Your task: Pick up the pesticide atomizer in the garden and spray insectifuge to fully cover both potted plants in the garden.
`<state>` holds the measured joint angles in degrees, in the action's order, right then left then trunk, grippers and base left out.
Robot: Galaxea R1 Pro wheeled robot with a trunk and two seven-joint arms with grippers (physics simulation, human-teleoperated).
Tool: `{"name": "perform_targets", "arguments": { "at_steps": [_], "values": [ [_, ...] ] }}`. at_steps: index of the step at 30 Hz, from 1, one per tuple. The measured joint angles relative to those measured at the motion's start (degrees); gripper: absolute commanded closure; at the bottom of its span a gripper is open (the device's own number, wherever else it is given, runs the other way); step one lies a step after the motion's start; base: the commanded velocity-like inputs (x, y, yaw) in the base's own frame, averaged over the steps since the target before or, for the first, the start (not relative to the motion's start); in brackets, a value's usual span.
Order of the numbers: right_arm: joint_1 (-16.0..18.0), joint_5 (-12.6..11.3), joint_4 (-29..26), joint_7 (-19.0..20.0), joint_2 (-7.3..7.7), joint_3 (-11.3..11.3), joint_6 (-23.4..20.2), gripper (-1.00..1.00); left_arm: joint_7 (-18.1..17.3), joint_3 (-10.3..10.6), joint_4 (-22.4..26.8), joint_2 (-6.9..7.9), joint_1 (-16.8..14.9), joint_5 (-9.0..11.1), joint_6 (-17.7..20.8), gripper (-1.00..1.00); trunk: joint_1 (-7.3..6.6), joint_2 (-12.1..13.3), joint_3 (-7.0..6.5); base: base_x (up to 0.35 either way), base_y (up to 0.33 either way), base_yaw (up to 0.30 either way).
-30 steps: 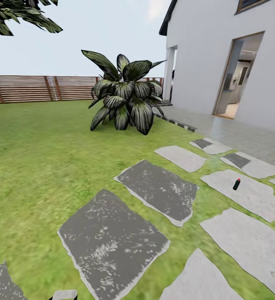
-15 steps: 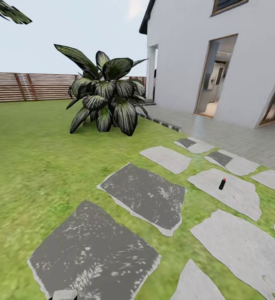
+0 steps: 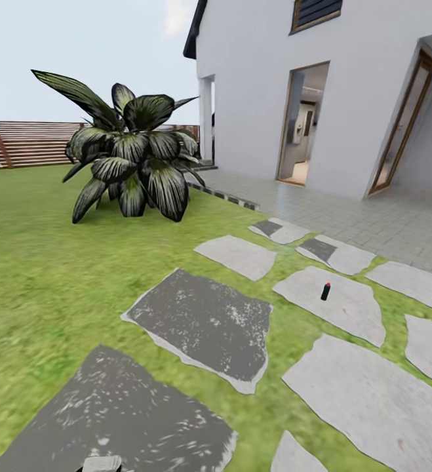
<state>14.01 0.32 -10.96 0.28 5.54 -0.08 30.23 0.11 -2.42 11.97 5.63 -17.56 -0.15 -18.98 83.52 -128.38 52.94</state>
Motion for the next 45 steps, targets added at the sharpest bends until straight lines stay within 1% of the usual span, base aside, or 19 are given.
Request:
{"name": "perform_targets", "arguments": {
  "at_steps": [31, 45],
  "values": [
    [0.00, 0.00, 0.00, 0.00, 0.00, 0.00, 0.00, -1.00, 0.00, 0.00, -0.08, 0.00, 0.00, 0.00, 0.00, -1.00, 0.00, 0.00, 0.00, 0.339, 0.000, -0.258],
    [0.02, 0.04, 0.02, 0.02, 0.16, 0.01, 0.00, -1.00, 0.00, -0.01, -0.05, 0.01, 0.02, 0.00, 0.00, -1.00, 0.00, 0.00, 0.00, 0.338, 0.082, -0.013]
  ]
}}
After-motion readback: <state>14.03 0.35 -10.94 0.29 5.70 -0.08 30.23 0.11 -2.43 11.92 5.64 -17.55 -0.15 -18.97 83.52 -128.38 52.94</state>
